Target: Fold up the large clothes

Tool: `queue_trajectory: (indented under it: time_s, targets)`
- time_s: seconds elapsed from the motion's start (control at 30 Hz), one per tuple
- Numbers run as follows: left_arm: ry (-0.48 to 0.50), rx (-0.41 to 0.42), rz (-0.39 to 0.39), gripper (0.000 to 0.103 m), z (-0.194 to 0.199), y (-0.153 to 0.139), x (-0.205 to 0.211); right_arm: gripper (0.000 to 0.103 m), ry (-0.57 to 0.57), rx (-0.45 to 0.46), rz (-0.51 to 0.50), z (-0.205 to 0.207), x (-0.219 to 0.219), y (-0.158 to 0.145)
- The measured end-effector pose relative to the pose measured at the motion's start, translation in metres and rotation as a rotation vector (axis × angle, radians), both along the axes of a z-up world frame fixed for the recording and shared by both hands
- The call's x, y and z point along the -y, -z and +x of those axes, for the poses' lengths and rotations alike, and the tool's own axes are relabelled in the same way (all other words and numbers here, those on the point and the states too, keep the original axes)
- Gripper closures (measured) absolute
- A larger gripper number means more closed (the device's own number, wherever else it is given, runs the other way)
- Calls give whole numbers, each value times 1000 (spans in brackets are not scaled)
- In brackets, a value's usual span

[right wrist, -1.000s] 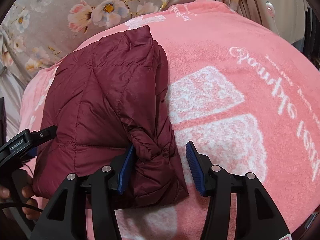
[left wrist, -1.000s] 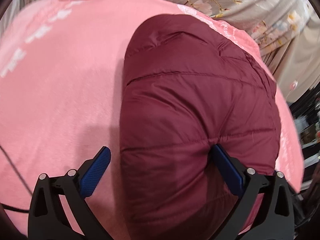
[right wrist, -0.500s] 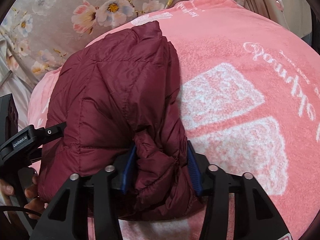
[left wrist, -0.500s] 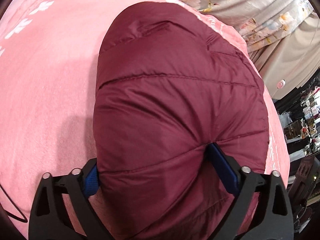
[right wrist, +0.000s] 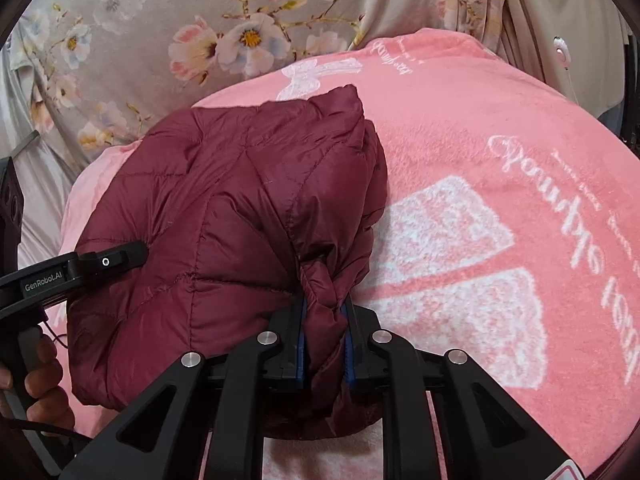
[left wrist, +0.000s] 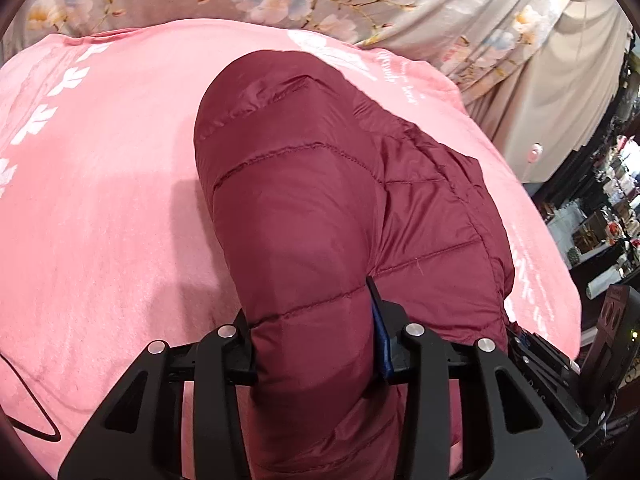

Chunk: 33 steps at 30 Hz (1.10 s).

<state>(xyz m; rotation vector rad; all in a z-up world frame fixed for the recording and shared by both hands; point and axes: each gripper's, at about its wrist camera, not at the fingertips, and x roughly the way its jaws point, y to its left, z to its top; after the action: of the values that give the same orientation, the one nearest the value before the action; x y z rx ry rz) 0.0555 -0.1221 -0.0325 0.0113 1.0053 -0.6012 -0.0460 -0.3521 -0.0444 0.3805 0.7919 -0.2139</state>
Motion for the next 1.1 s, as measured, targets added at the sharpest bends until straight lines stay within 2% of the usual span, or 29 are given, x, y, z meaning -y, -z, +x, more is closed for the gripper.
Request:
queue_trajectory:
  time_s: [0.13,0.2,0.33,0.4,0.43,0.6,0.63,0.7,0.73,0.8,0.87,0.9,1.0,1.1]
  targets:
    - [-10,-45,-24,61,7,8,-6,89,-5,-25,20,-3,7,6]
    - [-20,-80,-35,52,11,16,-12,85,-9,-48,26,0,8,11]
    - [-52,-148,-75,40,19,25,-28,77,3,-44,81,-1,11,12]
    - [-87,-163,-81,28,24,30,-36,72,-1,-53,94,3,12,12]
    - [-97,-162,-81,26,25,31,-37,70,-2,-55,94,5,12,13]
    - [-106,-176,-106,11,30,39,-37,47,27,-70,121,13,15,23]
    - [-90,-192,-114,7,32,44,-34,47,32,-70,138,14,16,25]
    - [-73,-234,-148,6,36,53,-27,47,35,-62,187,15,22,31]
    - [-69,-252,-168,6,37,54,-25,50,34,-60,199,16,23,33]
    - [-63,-242,-171,11,35,51,-22,73,13,-46,219,17,22,32]
    - [-41,-195,-159,27,30,40,-16,83,1,-34,175,17,17,25]
    - [-30,-170,-150,31,28,34,-12,85,-4,-21,149,17,14,19]
    - [21,-92,-150,56,17,9,-7,87,-5,35,109,13,6,2]
    - [65,-38,-169,62,7,-14,-3,88,-7,107,67,3,3,-23]
